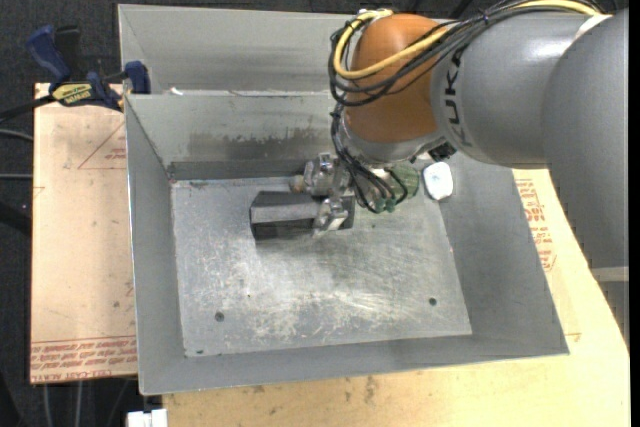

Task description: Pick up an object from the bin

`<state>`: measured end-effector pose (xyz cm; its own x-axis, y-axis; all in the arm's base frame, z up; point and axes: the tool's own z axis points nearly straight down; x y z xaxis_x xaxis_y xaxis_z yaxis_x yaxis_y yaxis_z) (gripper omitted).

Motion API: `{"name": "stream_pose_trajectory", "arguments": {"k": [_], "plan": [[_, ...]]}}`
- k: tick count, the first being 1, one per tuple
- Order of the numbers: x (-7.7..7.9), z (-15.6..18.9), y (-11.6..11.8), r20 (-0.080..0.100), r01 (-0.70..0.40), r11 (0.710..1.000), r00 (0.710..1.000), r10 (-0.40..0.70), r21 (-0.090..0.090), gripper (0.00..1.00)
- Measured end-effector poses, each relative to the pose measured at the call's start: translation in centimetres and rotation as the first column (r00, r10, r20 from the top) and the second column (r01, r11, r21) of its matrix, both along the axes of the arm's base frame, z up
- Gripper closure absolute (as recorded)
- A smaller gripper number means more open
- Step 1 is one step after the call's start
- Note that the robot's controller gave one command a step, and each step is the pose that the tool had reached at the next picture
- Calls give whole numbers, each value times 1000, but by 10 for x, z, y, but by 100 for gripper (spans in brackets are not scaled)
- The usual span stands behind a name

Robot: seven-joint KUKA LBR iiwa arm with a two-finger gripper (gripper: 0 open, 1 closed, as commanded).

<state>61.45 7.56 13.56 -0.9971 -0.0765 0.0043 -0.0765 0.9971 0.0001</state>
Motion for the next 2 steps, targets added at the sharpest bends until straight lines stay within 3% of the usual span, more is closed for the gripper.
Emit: {"name": "stream_pose_trajectory", "arguments": {"k": [1, 2], "plan": [[-9, 47, 2, -4, -27, 1000, 1000, 27, 0, 100], [-10, 59, 2, -3, -32, 999, 999, 32, 0, 100]]}}
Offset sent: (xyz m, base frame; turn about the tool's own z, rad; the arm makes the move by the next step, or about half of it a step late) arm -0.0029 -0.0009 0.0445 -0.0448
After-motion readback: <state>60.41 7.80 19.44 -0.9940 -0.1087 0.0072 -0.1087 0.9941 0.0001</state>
